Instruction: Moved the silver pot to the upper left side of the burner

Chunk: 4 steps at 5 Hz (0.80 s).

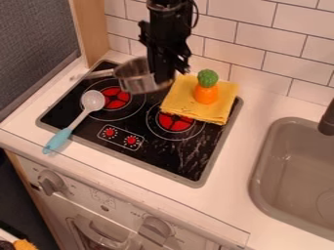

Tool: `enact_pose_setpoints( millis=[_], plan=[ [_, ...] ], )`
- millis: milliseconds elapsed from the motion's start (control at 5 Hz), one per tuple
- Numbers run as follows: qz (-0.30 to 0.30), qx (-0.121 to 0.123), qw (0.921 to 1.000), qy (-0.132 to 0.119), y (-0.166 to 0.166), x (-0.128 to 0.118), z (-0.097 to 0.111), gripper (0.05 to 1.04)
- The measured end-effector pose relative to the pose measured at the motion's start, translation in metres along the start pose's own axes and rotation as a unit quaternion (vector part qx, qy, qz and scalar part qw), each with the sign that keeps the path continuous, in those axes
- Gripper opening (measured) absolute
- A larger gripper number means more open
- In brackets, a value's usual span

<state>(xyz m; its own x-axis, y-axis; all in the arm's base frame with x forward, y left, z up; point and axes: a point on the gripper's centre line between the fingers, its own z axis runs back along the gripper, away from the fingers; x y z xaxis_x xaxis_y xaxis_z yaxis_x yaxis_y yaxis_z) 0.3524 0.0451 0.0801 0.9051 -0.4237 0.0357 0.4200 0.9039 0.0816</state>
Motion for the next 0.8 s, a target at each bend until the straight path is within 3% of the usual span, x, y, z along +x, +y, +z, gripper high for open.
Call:
enact_pose_setpoints(
  millis=[400, 800],
  plan=[
    [-0.013, 0.025, 0.9994, 0.022, 0.029, 0.026, -0.006, 0.069],
    [-0.016, 0.014, 0.9980, 0.059, 0.035, 0.020, -0.041, 0.069]
  ],
)
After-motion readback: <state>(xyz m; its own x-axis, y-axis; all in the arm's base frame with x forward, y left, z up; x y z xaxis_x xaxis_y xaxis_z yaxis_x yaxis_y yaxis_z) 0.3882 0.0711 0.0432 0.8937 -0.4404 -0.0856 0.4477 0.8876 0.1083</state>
